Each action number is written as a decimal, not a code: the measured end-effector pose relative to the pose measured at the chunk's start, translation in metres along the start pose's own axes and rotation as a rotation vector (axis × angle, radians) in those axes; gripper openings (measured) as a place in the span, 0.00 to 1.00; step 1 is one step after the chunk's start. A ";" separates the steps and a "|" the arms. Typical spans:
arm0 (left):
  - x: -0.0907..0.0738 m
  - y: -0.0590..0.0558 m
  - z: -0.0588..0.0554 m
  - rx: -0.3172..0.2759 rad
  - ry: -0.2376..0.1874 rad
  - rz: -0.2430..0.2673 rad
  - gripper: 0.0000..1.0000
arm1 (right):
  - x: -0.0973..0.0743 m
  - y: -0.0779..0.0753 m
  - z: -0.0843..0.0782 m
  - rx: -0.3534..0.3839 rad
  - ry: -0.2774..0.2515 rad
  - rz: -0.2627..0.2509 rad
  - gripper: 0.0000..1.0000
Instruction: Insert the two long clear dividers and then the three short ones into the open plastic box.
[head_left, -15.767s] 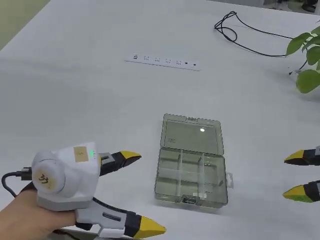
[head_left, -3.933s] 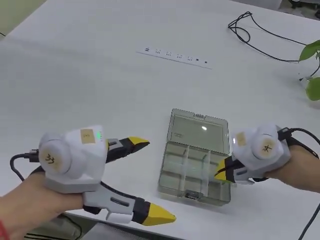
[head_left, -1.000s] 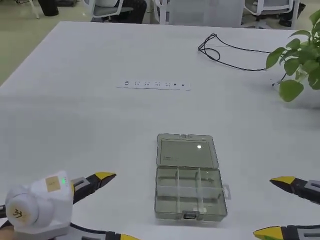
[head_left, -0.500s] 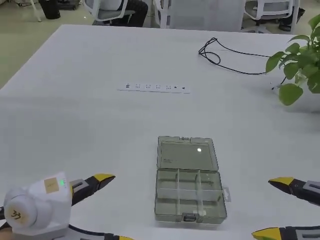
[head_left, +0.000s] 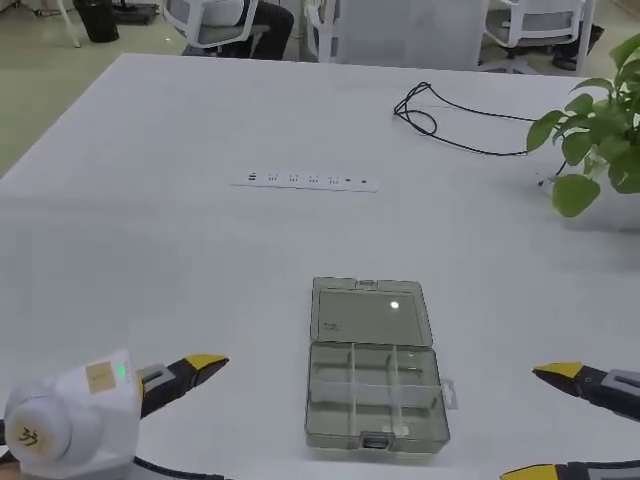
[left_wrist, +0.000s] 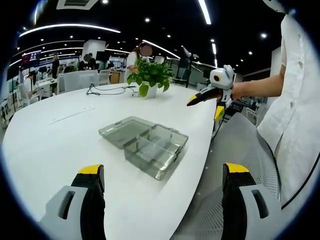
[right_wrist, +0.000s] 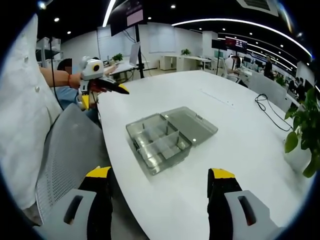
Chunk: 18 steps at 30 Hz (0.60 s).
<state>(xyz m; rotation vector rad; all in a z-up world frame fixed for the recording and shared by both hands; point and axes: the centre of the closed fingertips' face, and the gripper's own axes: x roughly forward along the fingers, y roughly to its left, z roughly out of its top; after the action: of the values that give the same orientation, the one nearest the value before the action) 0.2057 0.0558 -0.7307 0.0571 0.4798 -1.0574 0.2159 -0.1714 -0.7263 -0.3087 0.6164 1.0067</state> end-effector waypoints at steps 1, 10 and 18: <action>0.000 0.000 0.000 0.000 0.001 -0.002 1.00 | 0.000 0.000 0.000 -0.002 0.002 0.000 0.78; 0.001 0.000 0.003 0.006 -0.003 -0.007 1.00 | -0.001 -0.002 0.003 -0.008 0.002 0.000 0.78; 0.001 0.000 0.002 0.002 -0.004 -0.007 1.00 | 0.000 -0.004 0.002 -0.010 0.003 -0.001 0.78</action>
<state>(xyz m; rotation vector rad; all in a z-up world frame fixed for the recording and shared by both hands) 0.2067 0.0548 -0.7294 0.0549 0.4754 -1.0645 0.2199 -0.1725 -0.7248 -0.3190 0.6147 1.0088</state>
